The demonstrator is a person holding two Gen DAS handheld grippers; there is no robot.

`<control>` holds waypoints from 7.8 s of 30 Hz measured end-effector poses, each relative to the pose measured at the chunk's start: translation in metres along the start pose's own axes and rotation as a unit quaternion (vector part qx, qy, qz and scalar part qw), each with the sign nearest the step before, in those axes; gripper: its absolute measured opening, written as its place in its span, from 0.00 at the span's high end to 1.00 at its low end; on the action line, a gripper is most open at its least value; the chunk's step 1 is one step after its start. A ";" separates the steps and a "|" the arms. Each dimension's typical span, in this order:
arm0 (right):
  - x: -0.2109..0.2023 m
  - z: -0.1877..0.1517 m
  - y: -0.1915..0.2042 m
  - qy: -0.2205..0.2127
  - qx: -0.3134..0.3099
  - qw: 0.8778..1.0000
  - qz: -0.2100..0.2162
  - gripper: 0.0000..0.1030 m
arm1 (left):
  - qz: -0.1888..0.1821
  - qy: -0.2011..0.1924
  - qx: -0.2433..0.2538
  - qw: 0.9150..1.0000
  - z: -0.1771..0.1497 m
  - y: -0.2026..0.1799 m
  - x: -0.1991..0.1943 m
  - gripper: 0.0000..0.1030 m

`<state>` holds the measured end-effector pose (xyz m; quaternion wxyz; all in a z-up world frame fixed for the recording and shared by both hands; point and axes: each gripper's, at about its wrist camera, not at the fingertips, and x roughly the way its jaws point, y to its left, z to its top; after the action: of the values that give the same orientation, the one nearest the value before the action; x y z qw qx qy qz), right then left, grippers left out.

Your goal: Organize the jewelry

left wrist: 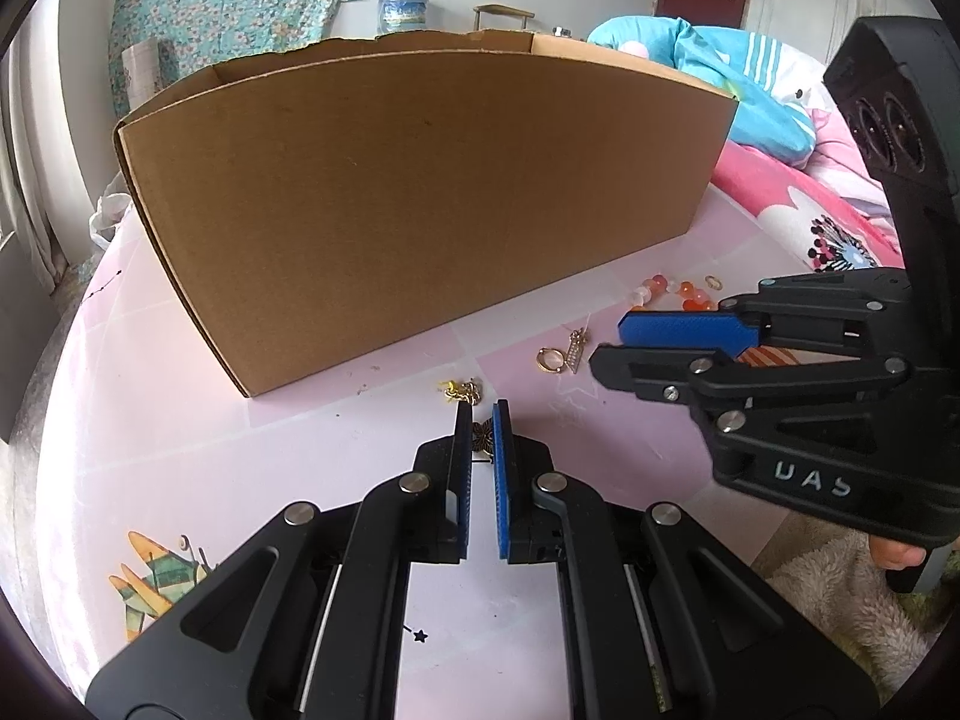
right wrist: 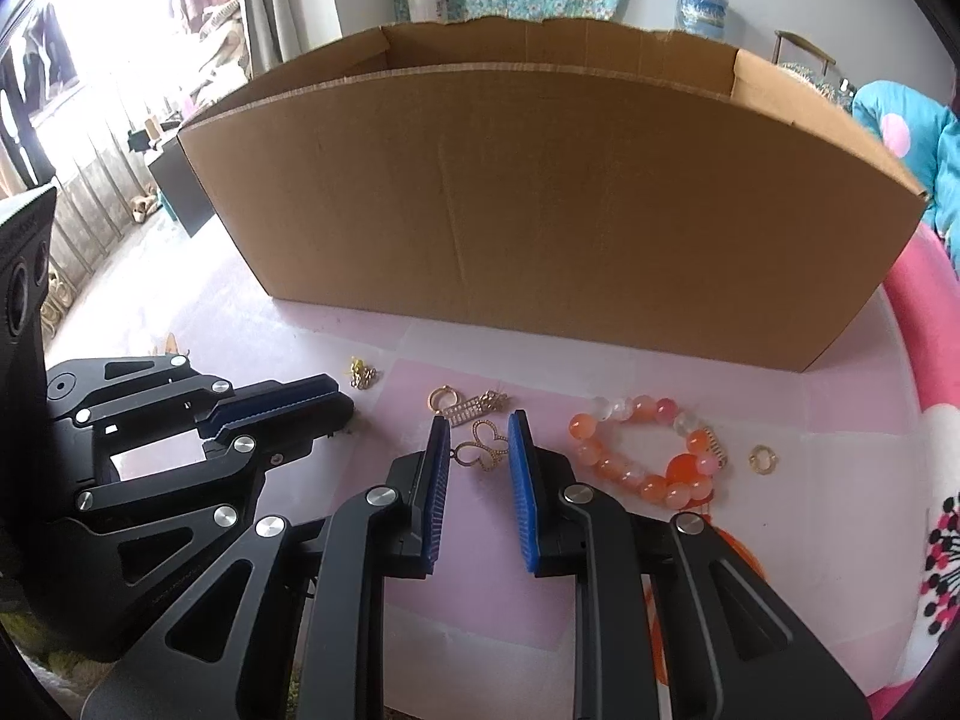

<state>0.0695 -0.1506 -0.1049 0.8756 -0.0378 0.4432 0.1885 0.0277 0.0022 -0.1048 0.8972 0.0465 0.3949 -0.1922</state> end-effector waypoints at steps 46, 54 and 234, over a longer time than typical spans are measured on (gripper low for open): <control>0.051 0.188 -0.102 0.084 0.068 0.985 0.137 0.80 | -0.105 0.135 -0.168 0.971 0.184 0.079 0.086 0.93; 0.050 0.188 -0.107 0.077 0.068 0.986 0.130 0.80 | -0.094 0.124 -0.157 0.975 0.190 0.075 0.086 0.87; -0.053 0.148 -0.155 -0.101 0.119 0.974 0.167 0.72 | -0.044 0.048 -0.072 0.995 0.215 0.062 0.051 0.91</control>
<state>0.2100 -0.2750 0.0110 0.8699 0.1606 0.3722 0.2809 0.2310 -0.0069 0.0010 0.8690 -0.0266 0.4516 -0.2004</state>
